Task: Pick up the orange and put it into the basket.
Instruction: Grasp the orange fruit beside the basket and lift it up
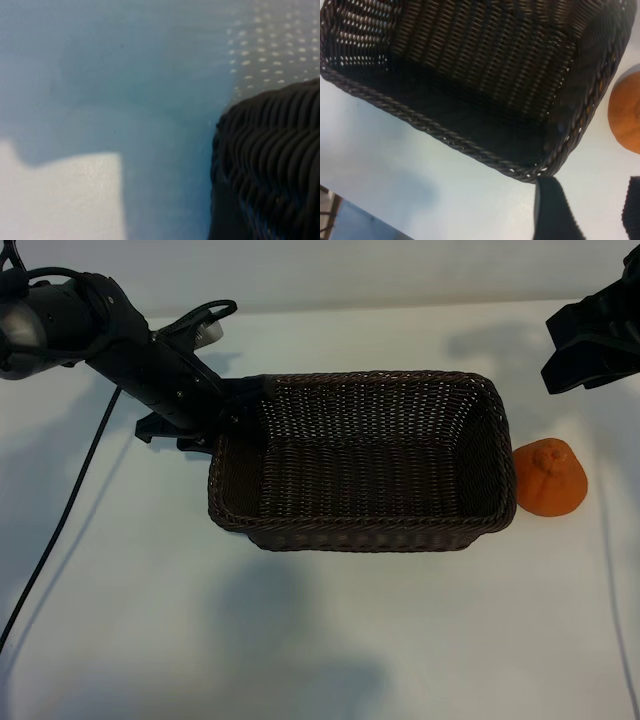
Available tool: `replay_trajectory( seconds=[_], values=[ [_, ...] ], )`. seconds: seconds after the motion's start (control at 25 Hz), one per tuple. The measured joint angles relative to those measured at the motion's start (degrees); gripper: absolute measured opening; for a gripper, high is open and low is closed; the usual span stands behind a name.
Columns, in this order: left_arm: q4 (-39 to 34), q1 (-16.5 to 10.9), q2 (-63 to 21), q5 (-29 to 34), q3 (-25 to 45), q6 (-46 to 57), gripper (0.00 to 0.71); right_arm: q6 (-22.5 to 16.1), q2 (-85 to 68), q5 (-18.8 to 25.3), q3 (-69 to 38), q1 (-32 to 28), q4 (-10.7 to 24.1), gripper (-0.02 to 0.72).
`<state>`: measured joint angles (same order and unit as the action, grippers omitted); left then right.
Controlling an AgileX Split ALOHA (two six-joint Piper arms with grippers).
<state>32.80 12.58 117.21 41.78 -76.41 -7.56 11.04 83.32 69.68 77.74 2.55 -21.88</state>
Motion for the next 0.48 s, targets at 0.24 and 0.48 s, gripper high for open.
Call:
replay_trajectory(
  seconds=[0.24, 0.48],
  values=[
    [0.0, 0.0, 0.0, 1.72, 0.0, 0.0, 0.466, 0.0, 0.0, 0.0, 0.0, 0.0, 0.0, 0.362],
    [0.0, -0.63, -0.13, 4.18, 0.0, 0.0, 0.467, 0.0, 0.0, 0.0, 0.0, 0.0, 0.0, 0.362]
  ],
)
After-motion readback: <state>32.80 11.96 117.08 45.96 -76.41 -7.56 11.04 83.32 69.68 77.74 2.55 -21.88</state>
